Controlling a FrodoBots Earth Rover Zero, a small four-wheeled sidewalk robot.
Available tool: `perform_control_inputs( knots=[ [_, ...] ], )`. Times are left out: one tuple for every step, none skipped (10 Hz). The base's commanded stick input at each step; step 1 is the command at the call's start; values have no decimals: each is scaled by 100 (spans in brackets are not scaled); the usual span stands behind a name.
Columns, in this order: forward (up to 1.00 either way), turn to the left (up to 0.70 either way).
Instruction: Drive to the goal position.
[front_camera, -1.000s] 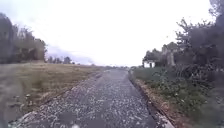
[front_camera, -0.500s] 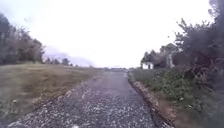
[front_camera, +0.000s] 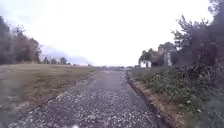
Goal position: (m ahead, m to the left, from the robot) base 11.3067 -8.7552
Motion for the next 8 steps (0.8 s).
perform_control_inputs(
  knots=[
    [60,-5],
    [60,0],
    [60,0],
    [60,0],
    [60,0],
    [60,0],
    [60,0],
    [60,0]
  ],
)
